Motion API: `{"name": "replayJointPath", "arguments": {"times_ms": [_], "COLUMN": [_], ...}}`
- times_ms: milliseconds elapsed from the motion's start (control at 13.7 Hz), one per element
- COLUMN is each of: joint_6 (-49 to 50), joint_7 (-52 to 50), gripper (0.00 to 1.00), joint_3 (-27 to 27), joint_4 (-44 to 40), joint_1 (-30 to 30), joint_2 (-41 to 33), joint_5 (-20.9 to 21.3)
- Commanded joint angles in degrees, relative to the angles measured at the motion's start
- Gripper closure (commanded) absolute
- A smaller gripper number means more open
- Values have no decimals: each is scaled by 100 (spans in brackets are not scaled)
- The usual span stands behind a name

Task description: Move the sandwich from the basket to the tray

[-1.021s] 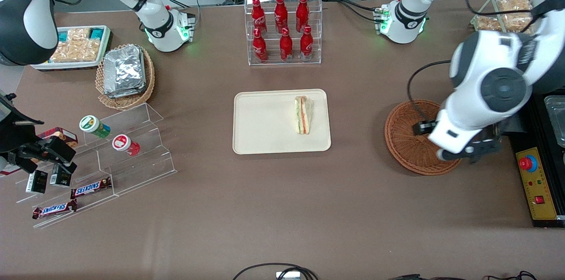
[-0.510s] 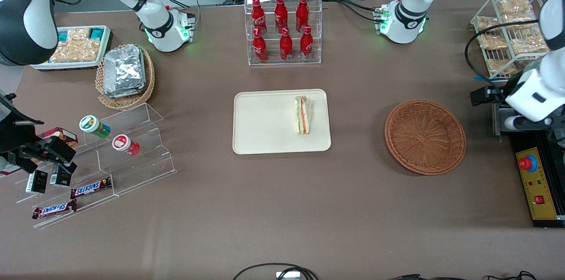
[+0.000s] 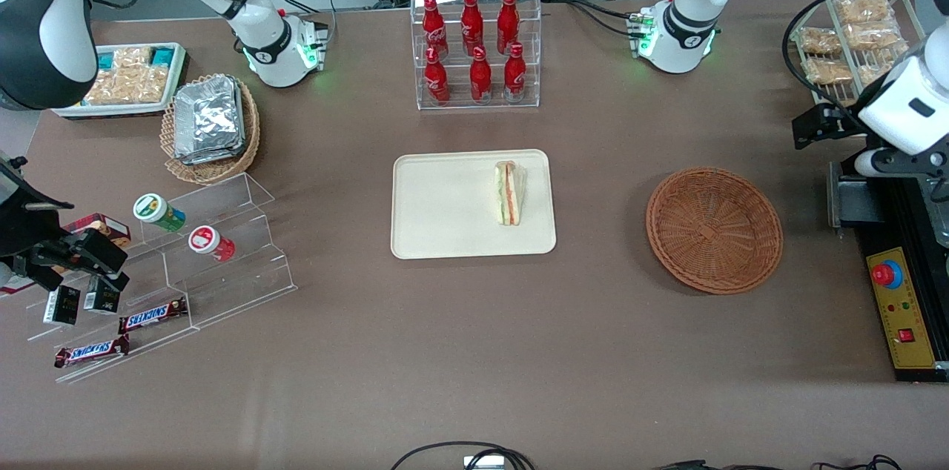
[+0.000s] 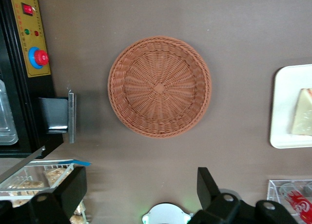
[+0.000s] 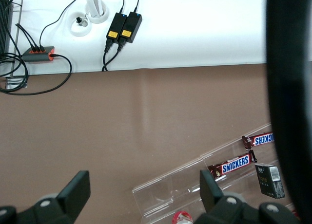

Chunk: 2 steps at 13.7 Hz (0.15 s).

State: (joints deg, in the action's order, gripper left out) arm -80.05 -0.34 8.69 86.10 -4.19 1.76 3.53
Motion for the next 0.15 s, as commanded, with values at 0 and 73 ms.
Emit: {"name": "replayJointPath", "arguments": {"times_ms": [0,73], "joint_6": [164,182], "joint_7": [314,394], "gripper": [0,0], "joint_3": [-175,-175], "joint_4": [38,38], "joint_1": [68,68], "joint_2": [-115,-115], "joint_5": [-142,-150]}}
